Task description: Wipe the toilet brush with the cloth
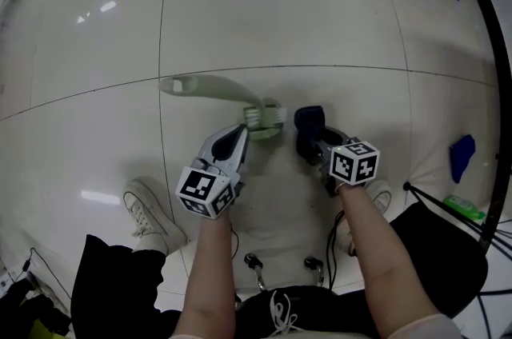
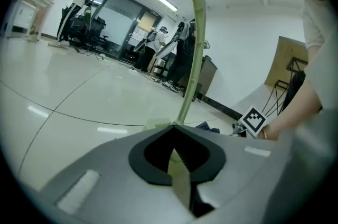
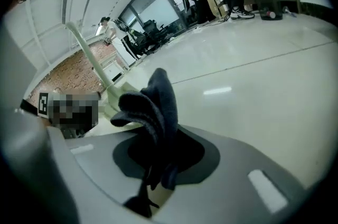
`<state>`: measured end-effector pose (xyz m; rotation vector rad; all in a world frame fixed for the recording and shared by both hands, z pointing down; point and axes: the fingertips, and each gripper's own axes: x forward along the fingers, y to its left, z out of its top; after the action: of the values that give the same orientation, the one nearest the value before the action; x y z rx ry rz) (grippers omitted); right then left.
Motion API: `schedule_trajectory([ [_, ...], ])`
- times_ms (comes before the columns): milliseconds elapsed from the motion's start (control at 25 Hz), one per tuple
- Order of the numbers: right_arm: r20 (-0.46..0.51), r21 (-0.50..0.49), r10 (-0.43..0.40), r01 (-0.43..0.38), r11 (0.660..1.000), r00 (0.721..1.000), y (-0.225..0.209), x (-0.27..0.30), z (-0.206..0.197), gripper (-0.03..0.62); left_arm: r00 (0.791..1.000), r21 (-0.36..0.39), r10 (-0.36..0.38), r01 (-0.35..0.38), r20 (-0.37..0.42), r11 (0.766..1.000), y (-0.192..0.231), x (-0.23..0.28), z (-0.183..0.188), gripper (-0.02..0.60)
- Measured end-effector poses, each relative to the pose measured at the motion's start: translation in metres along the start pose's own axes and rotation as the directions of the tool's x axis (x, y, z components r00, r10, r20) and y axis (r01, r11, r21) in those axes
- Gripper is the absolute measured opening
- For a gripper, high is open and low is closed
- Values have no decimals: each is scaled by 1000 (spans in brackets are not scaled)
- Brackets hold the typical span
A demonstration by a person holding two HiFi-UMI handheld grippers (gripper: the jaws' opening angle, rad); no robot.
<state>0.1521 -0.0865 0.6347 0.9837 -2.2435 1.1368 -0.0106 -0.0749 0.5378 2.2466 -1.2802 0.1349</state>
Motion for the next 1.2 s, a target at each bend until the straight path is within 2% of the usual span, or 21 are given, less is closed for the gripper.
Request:
schedule_trajectory([
  [80, 22, -24, 1, 0, 1000, 1000, -8, 4, 23, 75, 1000, -15, 11, -11, 14, 1000, 0, 1, 2, 6],
  [200, 52, -27, 48, -47, 999, 997, -5, 22, 55, 75, 1000, -3, 22, -22, 10, 1000, 0, 6, 3, 6],
  [320, 17, 20, 164, -164, 986, 986, 13, 47, 64, 77, 999, 2, 34, -34, 13, 999, 0, 9, 5, 6],
  [400, -36, 40, 227, -226, 973, 973, 24, 62, 60, 77, 999, 2, 37, -37, 12, 999, 0, 12, 5, 6],
  [480, -67, 80, 245, -239, 968, 967, 25, 70, 55, 77, 1000, -1, 30, -30, 2, 1000, -2, 14, 2, 6],
  [560, -70, 152, 261, -248, 957, 963, 19, 72, 50, 77, 1000, 1, 22, -22, -2, 1000, -5, 15, -2, 6],
  [720, -54, 305, 327, -296, 905, 943, 17, 66, 34, 75, 999, -4, 34, -34, 24, 999, -5, 15, -3, 6],
  [840, -45, 358, 345, -307, 882, 938, 20, 57, 20, 75, 999, 5, 33, -34, 21, 999, -6, 16, -3, 6],
  [1000, -53, 422, 367, -312, 851, 929, 28, 45, -4, 75, 999, -20, 33, -33, 34, 999, -5, 15, -2, 6],
  [1080, -77, 398, 350, -293, 869, 934, 27, 37, -11, 77, 999, -21, 34, -33, 25, 999, -6, 15, -3, 6],
  [1200, -89, 211, 260, -237, 948, 961, 20, 26, 5, 75, 999, -35, 41, -41, 25, 999, -5, 14, -2, 6],
])
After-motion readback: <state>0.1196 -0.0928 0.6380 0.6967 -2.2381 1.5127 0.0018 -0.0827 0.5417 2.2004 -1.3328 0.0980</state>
